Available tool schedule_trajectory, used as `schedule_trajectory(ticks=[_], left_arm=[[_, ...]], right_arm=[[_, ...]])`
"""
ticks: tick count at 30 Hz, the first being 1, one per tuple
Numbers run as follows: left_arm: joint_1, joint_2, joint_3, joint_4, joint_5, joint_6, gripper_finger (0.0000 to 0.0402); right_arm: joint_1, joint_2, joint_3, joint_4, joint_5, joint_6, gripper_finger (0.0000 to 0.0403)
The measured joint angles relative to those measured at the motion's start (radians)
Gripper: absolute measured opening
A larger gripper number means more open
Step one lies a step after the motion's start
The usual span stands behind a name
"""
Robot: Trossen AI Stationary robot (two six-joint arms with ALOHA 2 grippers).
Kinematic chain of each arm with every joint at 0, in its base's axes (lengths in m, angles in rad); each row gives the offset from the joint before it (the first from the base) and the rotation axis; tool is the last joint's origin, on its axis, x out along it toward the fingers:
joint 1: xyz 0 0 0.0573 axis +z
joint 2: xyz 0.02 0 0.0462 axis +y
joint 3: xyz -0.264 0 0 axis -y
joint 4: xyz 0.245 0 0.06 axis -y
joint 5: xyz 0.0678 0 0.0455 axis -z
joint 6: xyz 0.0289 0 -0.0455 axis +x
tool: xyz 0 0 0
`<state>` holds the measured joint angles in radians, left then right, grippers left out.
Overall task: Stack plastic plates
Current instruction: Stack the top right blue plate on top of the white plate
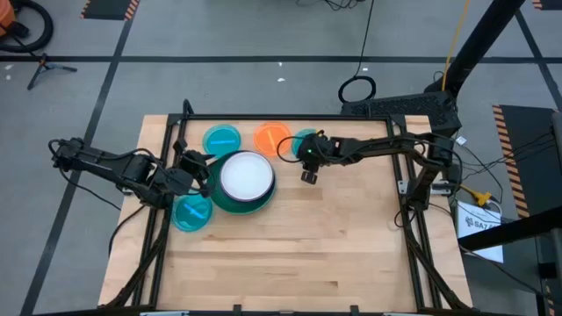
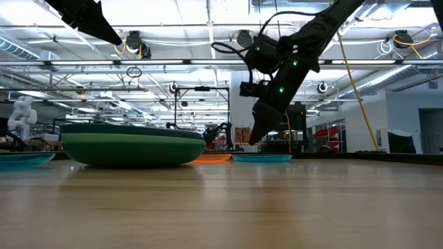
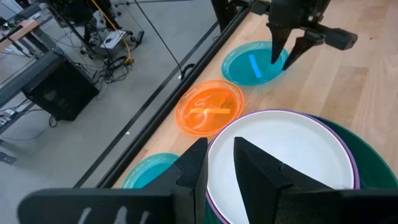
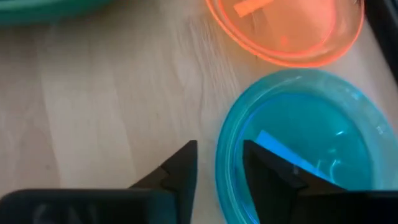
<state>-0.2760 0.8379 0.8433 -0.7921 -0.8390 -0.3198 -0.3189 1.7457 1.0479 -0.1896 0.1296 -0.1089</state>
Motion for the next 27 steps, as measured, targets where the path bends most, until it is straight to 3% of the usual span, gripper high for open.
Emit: schedule_trajectory(ticks=[5,11,27], left_arm=[[0.000,0.000,0.000,-0.001,0.000,0.006,0.0085],[0.000,0.000,0.000,-0.001,-0.002,0.023,0.0085],[0.000,0.000,0.000,-0.001,-0.003,0.027,0.0085]], right_arm=[[-0.009,0.048,0.000,-0.001,0.002,0.004,0.0158],[-0.009,0.089,0.000,-0.003,0.081,0.019,0.0161],[-0.021,0.087,0.001,-0.003,0.076,0.045,0.0060]])
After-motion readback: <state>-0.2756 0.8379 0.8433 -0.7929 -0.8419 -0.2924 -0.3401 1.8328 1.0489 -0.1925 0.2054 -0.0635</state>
